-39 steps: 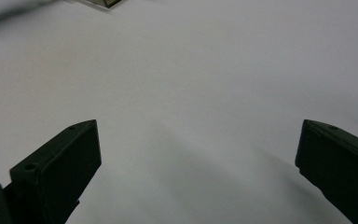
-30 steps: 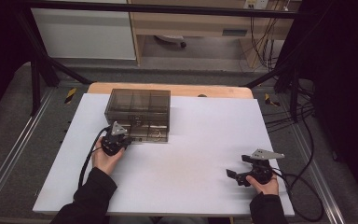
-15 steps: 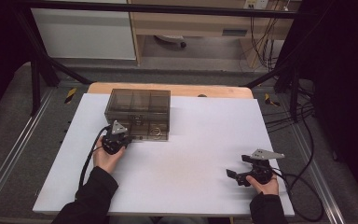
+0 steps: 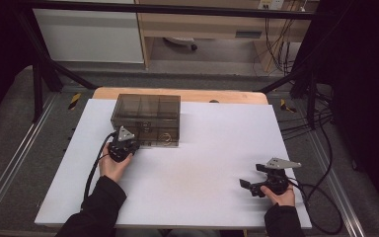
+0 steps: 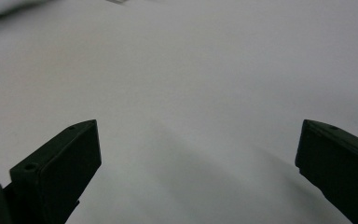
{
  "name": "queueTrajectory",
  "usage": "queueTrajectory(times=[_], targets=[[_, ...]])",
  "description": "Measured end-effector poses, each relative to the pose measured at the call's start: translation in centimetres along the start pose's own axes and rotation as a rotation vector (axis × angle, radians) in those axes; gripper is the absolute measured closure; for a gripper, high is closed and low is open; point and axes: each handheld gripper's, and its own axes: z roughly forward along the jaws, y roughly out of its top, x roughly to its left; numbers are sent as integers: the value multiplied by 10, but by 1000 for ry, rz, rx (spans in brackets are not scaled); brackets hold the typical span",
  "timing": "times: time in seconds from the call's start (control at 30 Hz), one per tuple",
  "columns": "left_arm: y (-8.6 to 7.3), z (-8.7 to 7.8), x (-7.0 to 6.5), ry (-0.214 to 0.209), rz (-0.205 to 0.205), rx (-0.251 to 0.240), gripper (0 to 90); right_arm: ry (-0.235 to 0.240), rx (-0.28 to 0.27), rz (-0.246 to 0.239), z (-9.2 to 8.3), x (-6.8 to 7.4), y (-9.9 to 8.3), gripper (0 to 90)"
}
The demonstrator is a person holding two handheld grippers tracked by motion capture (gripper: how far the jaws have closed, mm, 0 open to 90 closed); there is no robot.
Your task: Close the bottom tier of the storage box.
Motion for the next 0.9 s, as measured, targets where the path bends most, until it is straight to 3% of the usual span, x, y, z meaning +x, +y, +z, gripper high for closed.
queueTrajectory(times=[0.23, 0.9], targets=[[4, 4, 0, 2, 6, 1, 897, 0, 2, 1, 0, 0, 0, 8], [7, 10, 8, 22, -32, -21, 898, 1, 6, 1, 0, 0, 0, 8]])
